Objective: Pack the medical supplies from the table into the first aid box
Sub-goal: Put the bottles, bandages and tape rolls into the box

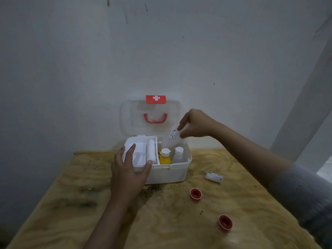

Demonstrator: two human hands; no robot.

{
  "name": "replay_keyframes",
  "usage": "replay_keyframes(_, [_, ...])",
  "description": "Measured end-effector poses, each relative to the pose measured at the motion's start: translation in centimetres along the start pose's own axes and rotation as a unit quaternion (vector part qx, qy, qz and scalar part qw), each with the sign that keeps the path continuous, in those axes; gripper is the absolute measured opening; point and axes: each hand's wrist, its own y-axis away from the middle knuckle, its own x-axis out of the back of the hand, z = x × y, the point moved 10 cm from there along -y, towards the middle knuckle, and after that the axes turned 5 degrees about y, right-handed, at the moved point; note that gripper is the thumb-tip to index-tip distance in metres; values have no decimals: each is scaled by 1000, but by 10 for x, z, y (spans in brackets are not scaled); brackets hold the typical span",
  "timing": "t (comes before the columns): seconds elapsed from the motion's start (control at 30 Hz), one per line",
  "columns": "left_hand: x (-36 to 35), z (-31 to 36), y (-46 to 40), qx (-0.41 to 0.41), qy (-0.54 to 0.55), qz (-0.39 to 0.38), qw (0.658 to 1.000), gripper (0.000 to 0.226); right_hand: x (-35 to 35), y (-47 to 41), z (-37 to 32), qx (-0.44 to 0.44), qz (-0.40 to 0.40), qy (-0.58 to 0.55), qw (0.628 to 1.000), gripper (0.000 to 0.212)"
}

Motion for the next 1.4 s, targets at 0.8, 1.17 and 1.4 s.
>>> replay_keyframes(0.8, [1, 3, 1, -17, -17, 4, 1000, 73, -51, -6, 39, -143, -17, -147, 979, 19])
replay_keyframes(1.17, [-1, 1, -1, -6, -21, 1, 1000, 76, -60, -9, 27, -158, -60, -222, 960, 16])
replay_keyframes(1.4, [-1, 1, -1, -11, -19, 5, 1000, 74, -77, -9, 7, -136, -127, -241, 953, 26])
